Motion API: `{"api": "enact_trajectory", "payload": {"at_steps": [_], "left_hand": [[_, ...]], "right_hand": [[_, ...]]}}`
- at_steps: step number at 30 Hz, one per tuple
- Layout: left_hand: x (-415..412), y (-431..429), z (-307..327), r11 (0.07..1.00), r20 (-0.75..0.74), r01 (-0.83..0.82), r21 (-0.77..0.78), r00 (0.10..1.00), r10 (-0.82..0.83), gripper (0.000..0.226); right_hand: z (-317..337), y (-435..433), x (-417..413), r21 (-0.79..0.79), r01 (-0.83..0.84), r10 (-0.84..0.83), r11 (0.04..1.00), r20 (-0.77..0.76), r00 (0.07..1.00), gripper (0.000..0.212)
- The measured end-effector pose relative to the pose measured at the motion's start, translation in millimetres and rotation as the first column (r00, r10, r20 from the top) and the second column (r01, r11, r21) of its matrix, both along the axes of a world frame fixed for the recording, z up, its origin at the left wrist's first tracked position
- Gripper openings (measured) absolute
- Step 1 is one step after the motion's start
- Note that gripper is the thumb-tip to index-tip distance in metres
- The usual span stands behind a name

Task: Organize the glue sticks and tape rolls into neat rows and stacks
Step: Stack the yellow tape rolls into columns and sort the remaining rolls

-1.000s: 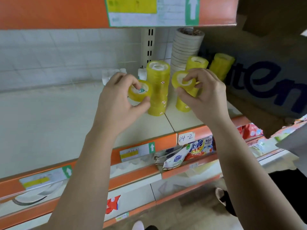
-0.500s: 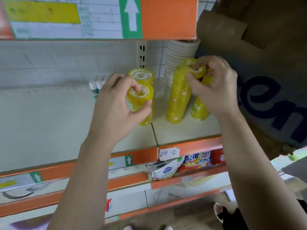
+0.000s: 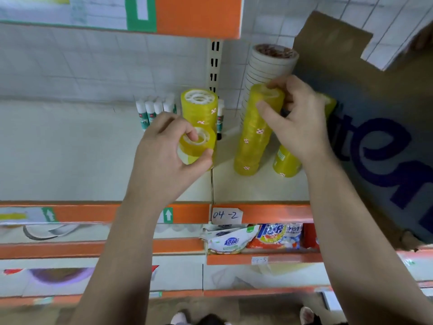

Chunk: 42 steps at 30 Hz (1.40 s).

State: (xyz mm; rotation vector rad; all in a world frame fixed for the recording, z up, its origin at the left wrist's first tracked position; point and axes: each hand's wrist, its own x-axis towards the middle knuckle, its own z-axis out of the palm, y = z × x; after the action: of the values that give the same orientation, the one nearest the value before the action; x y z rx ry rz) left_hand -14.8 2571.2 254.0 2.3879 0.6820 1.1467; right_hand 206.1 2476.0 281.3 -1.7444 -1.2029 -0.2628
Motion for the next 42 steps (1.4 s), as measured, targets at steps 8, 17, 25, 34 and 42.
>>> {"api": "enact_trajectory", "payload": {"at_steps": [8,17,25,34,42], "left_hand": [[3.3,4.0,2.5,1.0,-0.013,0.018,0.023,1.0,-0.018,0.029],[0.4,7.6,2.0,0.999,-0.009,0.042,0.013,0.999,-0.042,0.027],[1.3,5.5,2.5,0.998,0.001,0.056,0.009,0.998,-0.056,0.028],[16.2,-7.7,12.5,0.994,0.068,0.109,0.02,0.992,-0.111,0.032],[82.0,-31.8,58.4,0.961,0.053,0.267,0.07,0.961,-0.271,0.033]], "right_hand": [[-4.6,1.4,-5.1,0.067,0.022,-0.019,0.997,-0.052,0.998,0.028],[-7.6,1.1,-8.7,0.061,0.031,-0.027,0.998,-0.067,0.997,0.032],[-13.6,0.7,-5.4,0.081,0.018,-0.009,0.997,-0.11,0.994,0.04],[-10.3,-37.0,-16.3,0.157,0.101,-0.106,0.982,0.022,0.994,0.022],[-59.1,-75.8,-18.8,-0.025,0.057,-0.058,0.998,-0.046,0.997,0.006]]}}
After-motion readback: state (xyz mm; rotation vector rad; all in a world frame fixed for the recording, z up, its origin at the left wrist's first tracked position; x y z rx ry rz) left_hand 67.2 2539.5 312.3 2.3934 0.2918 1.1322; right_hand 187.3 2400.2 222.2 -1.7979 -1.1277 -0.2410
